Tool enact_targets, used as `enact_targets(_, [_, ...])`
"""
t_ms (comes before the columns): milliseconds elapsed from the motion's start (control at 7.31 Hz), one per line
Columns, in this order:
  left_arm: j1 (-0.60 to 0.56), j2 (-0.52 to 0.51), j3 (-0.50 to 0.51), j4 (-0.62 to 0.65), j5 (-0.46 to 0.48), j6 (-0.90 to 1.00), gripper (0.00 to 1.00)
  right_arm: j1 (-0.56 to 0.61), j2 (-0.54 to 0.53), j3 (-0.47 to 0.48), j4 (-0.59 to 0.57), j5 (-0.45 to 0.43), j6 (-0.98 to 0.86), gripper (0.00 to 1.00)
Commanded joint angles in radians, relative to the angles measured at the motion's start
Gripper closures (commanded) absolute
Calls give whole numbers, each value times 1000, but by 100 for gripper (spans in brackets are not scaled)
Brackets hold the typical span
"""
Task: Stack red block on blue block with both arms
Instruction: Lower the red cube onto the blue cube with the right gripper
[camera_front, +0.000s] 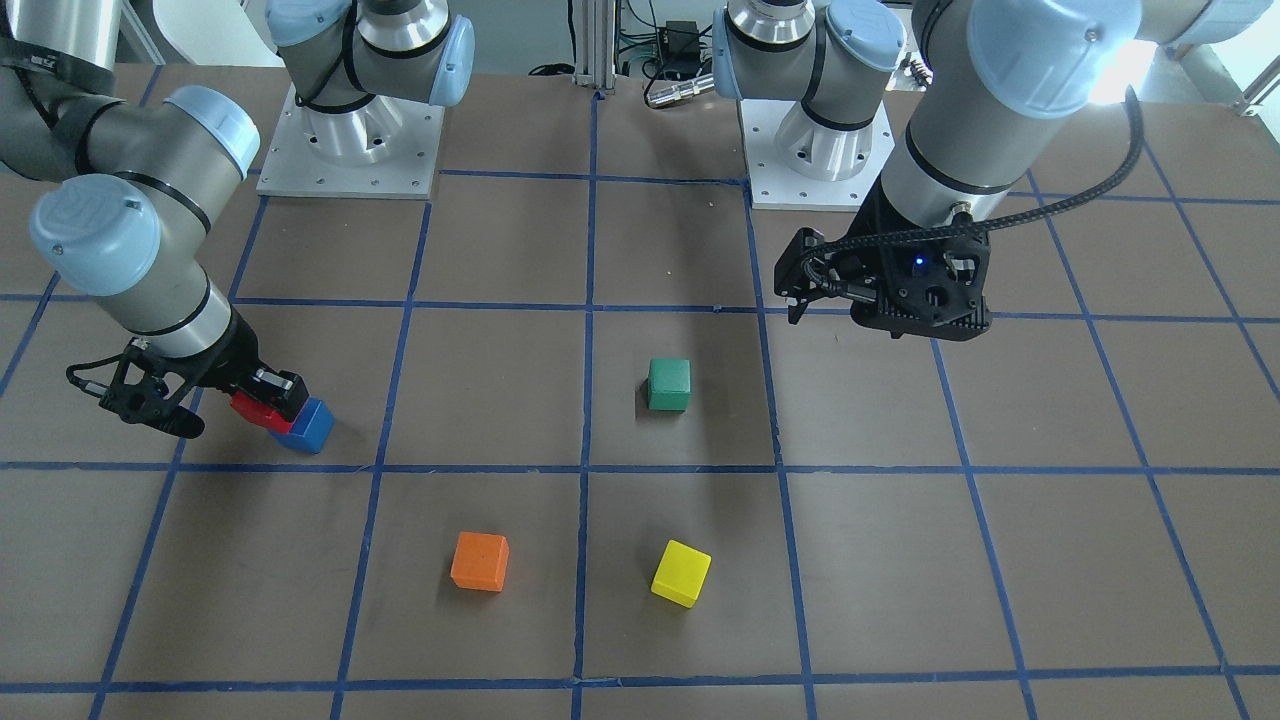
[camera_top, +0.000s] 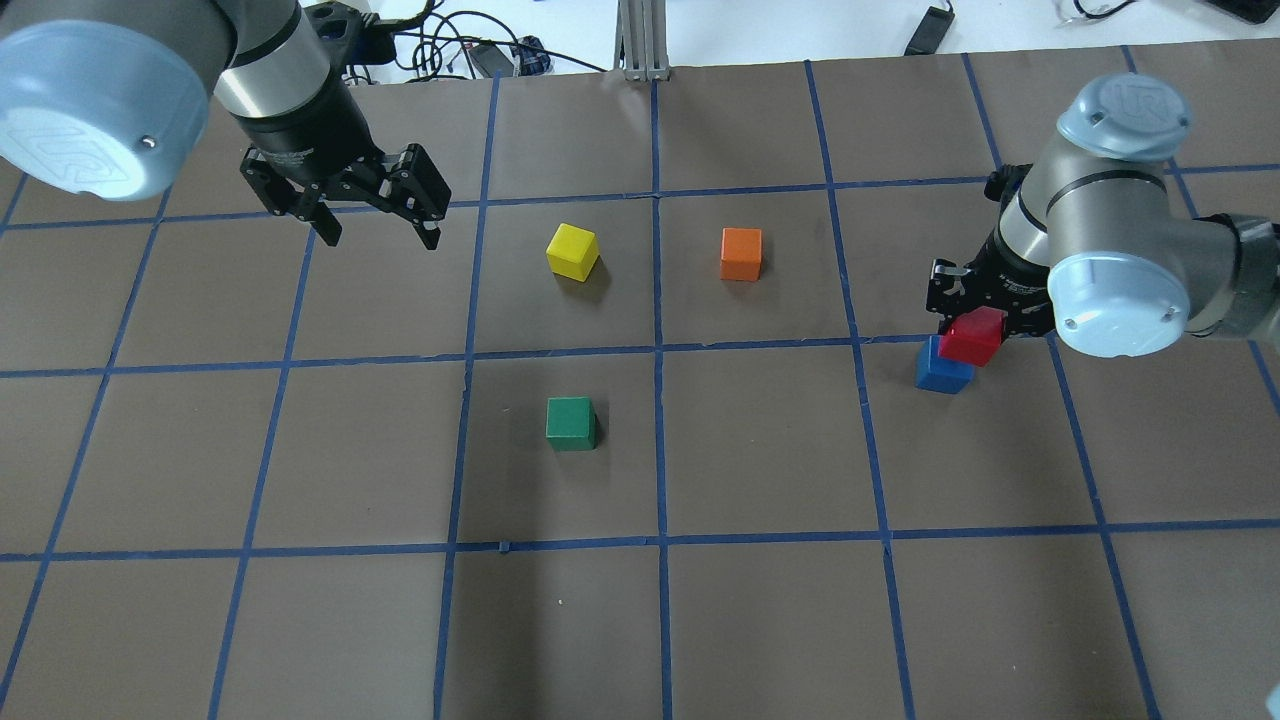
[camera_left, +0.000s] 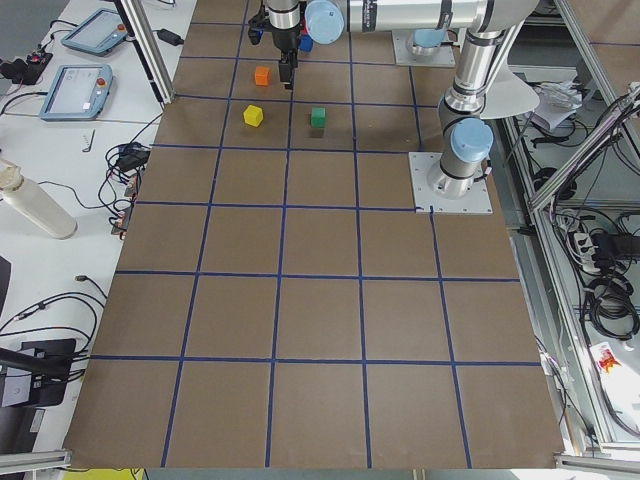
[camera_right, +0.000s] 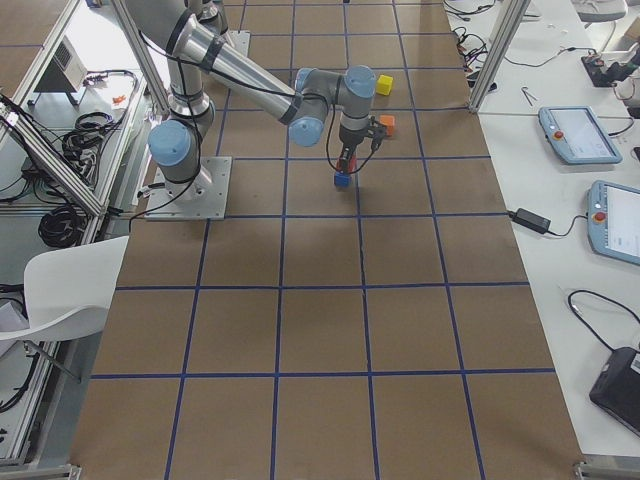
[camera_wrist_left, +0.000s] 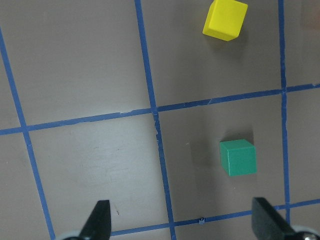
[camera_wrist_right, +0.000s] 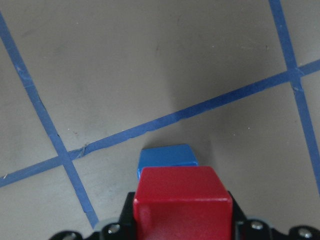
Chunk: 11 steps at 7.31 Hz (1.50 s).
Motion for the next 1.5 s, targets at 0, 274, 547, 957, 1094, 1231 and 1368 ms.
enact_targets(0, [0, 0, 2, 0, 0, 0, 0, 1, 0, 1, -2, 13, 0, 90])
enact_targets(274, [0, -1, 5, 0, 0, 0, 0, 1, 7, 1, -2, 13, -3, 90])
enact_targets(547, [0, -1, 4, 0, 0, 0, 0, 1, 6, 18, -5, 10, -11, 90])
enact_targets(957, [0, -2, 5, 0, 0, 0, 0, 1, 6, 38, -53, 10, -14, 89])
enact_targets(1094, [0, -2, 5, 0, 0, 2, 0, 1, 6, 38, -60, 8, -14, 89])
enact_targets(1231, [0, -2, 5, 0, 0, 2, 0, 1, 9, 38, -60, 8, -13, 89])
enact_targets(1368, [0, -2, 7, 0, 0, 0, 0, 1, 10, 40, -60, 10, -16, 85])
